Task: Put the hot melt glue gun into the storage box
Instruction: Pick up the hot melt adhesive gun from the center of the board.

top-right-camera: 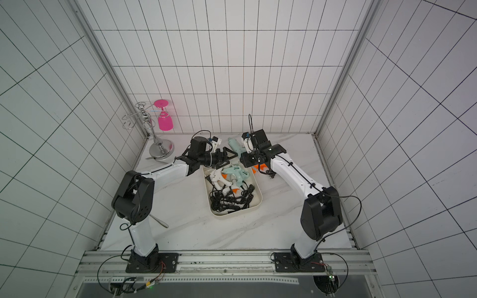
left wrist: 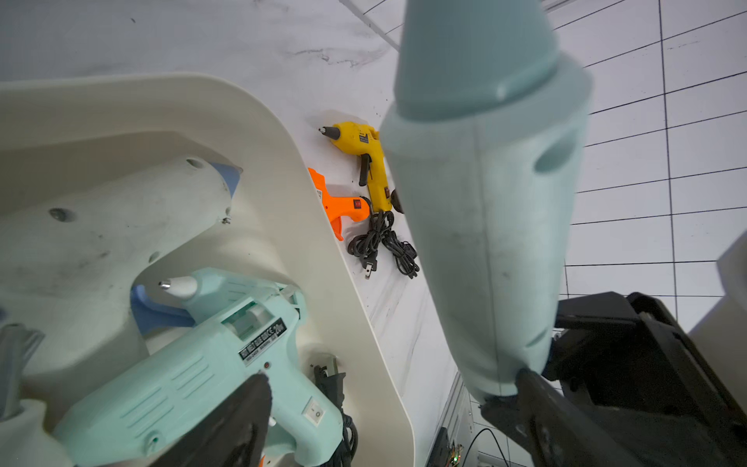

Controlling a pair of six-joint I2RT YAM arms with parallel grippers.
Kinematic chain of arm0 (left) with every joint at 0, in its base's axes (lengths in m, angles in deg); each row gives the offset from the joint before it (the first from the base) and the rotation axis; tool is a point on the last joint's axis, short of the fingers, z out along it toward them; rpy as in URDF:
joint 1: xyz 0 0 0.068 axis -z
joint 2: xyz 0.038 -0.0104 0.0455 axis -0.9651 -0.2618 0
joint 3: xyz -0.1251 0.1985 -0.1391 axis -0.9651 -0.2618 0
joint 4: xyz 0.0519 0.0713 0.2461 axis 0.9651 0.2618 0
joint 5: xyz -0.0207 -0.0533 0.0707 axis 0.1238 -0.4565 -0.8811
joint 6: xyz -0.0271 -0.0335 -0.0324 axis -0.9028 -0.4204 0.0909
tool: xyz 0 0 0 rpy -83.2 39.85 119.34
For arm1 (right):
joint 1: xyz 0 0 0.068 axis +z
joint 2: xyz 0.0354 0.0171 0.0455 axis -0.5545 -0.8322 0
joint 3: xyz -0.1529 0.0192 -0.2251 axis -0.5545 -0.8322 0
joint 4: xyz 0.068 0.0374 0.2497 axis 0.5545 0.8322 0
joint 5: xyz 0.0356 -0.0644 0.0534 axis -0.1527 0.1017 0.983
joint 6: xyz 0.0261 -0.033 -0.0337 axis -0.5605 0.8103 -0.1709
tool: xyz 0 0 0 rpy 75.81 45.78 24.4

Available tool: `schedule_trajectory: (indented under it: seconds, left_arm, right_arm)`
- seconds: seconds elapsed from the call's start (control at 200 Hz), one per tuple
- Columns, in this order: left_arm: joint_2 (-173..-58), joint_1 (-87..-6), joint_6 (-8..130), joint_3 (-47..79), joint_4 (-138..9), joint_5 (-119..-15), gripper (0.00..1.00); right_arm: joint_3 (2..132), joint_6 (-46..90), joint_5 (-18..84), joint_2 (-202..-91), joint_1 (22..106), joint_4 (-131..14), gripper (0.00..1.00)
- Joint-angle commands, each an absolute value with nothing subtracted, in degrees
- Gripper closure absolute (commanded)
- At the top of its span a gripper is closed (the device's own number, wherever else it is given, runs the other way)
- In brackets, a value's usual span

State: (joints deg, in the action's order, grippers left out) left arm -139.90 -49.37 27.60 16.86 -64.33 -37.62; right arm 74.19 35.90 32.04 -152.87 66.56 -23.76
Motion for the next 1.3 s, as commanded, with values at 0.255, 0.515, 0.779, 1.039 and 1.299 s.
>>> schedule_trajectory:
  seconds: [0.255,0.515,0.779,1.039,1.299]
  left_arm:
    - [-142.7,-47.4,19.6,17.4,-79.4,-38.1,0.10]
    - [-147.1,-46.4,14.4,18.9,-84.3,-33.0,0.49]
    - [-147.0,-46.3,12.1,21.4,-85.4,-27.6,0.82]
    - [-143.1,-46.5,10.4,22.2,-80.4,-21.9,0.87]
    - [-140.9,-47.1,6.1,24.4,-74.7,-17.5,0.86]
  right_arm:
    - [69.4,33.5,34.6,-146.8,68.7,-26.6,0.68]
    - [68.6,34.3,34.3,-144.9,68.9,-26.6,0.68]
    - [66.5,39.0,30.6,-142.0,68.8,-26.8,0.25]
    - [55.2,55.7,24.7,-125.4,65.9,-34.3,0.08]
    - [46.0,73.3,21.4,-119.3,67.2,-33.3,0.14]
